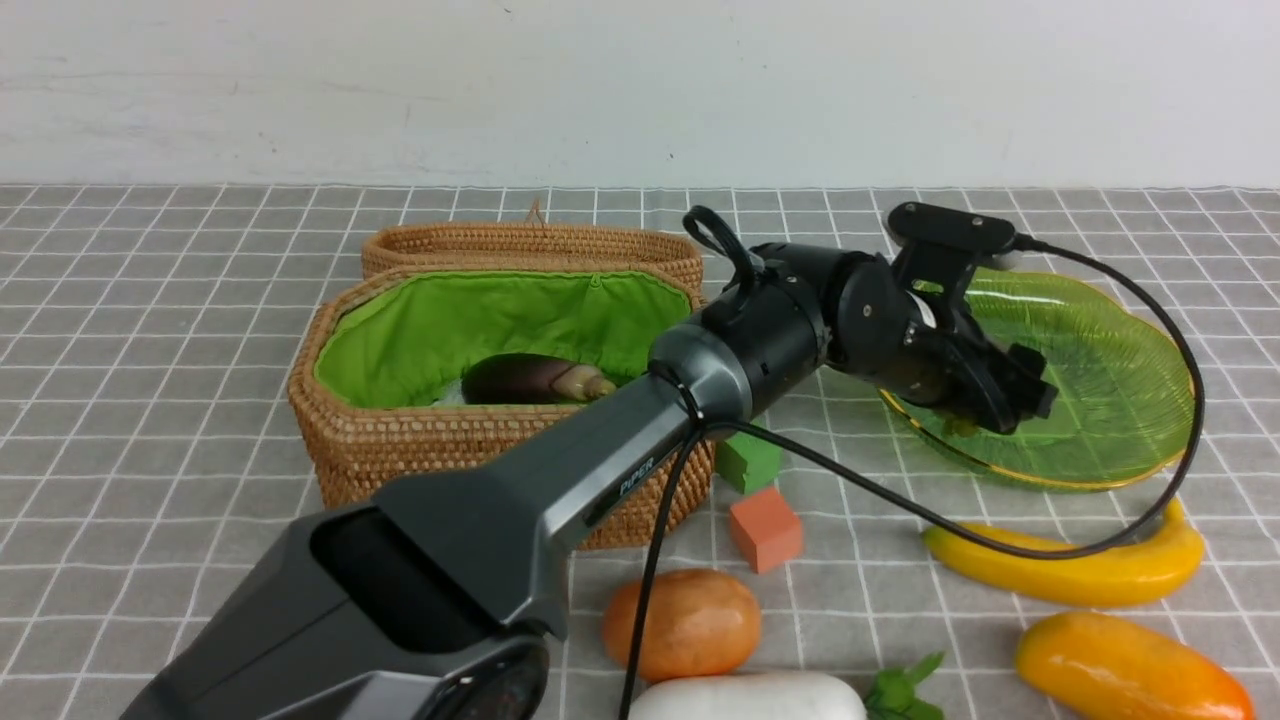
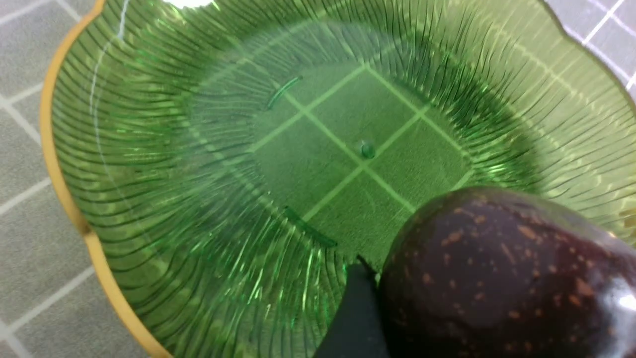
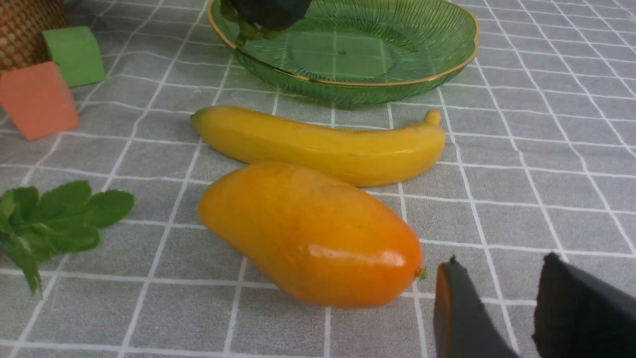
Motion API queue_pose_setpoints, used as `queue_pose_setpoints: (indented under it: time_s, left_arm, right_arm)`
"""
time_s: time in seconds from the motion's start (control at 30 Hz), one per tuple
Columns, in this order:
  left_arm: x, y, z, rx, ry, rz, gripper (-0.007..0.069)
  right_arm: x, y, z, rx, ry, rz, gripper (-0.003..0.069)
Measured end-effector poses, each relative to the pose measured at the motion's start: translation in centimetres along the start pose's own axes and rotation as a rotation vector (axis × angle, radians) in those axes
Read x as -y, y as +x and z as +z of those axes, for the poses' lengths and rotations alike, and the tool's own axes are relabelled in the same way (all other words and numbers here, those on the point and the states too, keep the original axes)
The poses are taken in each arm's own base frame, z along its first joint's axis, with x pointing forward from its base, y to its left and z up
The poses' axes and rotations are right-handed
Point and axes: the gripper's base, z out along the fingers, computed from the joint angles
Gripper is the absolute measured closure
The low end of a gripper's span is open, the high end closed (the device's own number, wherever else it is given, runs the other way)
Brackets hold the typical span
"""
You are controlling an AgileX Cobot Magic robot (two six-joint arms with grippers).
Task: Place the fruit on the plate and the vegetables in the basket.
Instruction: Grab a mangosteen with your left arm and put it on the plate on the right
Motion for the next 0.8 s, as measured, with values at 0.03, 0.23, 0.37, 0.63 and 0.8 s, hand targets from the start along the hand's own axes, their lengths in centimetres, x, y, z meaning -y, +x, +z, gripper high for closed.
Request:
queue_pose_setpoints:
  time_s: [0.03,0.23,0.37,0.63,0.8]
  left_arm:
    - [-0.03,-0.01,0.0,0.001,-0.003,0.004,0.0032]
    - [-0.14,-0.17,-0.01,0.017,-0.016,0.02,0.0032]
    - [-0.18,-0.22,-0.01,0.023,-0.021,0.029,0.0025]
    - [-0.39,-0.37,-0.02,0.039,-0.044,0.062,0.0021]
    - [-0.4,-0.37,-0.02,0.038,-0.046,0.094,-0.0006]
  right_arm:
    - [0.0,0.0,0.0,0.0,0.0,0.0,0.0417]
    - [0.0,0.0,0.0,0.0,0.0,0.0,0.0417]
    - [0.0,0.0,0.0,0.0,0.0,0.0,0.0417]
    - [0.0,0.0,0.0,0.0,0.0,0.0,0.0417]
    - [0.0,0.0,0.0,0.0,0.0,0.0,0.0417]
